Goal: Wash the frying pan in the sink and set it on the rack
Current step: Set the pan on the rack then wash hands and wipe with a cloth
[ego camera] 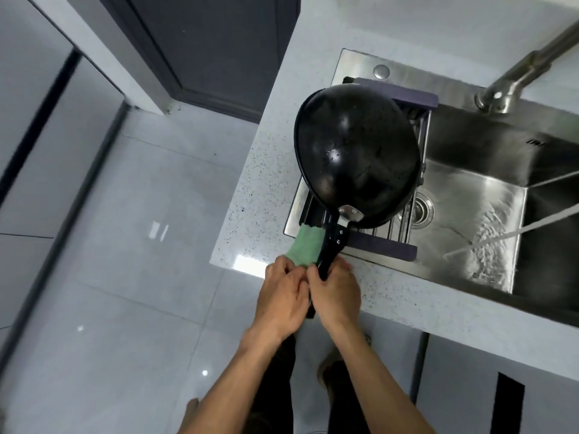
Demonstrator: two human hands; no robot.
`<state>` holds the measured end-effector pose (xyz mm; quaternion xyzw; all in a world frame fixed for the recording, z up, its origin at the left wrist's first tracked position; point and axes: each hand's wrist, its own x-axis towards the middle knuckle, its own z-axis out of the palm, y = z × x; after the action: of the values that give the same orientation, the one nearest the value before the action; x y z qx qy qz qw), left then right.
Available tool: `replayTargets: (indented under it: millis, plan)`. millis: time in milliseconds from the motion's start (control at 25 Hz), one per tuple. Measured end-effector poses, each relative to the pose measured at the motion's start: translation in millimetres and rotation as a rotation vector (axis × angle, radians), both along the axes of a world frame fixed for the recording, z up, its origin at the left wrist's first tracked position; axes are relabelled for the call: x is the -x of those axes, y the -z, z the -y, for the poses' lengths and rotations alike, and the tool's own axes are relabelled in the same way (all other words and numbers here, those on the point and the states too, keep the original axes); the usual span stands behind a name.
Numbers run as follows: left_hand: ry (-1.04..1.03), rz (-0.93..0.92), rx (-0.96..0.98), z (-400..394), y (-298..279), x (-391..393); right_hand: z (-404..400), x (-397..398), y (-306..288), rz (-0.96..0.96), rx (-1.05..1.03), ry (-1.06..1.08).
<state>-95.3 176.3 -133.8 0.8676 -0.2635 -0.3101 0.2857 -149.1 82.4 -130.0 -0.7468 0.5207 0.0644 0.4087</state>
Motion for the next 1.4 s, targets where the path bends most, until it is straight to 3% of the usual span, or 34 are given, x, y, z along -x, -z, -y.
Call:
replayTargets:
  millis: [120, 200, 280, 440, 560, 720, 880, 1040, 1160, 1400]
  plan:
    - [-0.165, 0.306, -0.227, 0, 4, -10, 1, 4, -1, -0.028, 0.052, -0.033]
    - [-0.240, 0.402, -0.294, 2, 7, -34, 5, 6, 0, -0.098, 0.066, -0.132]
    - [-0.180, 0.448, -0.304, 2, 6, -57, 8, 6, 0, -0.204, 0.121, -0.289]
    - [0.098, 0.377, -0.266, -14, 9, -62, 18, 0, -8, -0.296, 0.246, -0.439]
    - [0.124, 0.175, -0.108, -26, 8, -70, 13, 1, -11, -0.253, 0.241, -0.441]
    - [0.292, 0.163, -0.131, 14, 4, -135, 24, -6, -18, -0.249, 0.251, -0.443]
    - [0.334, 0.094, -0.174, 77, -2, -213, 59, -35, -43, -0.159, 0.349, -0.566]
    - [0.154, 0.389, -0.198, 72, -7, -223, 105, -82, -76, 0.169, 0.528, -0.667]
    - [0.297, 0.332, -0.320, 73, 2, -222, 139, -125, -80, 0.383, 0.512, -0.669]
    - [0.445, 0.329, -0.290, 165, -1, -314, 194, -214, -59, 0.424, 0.605, -0.786]
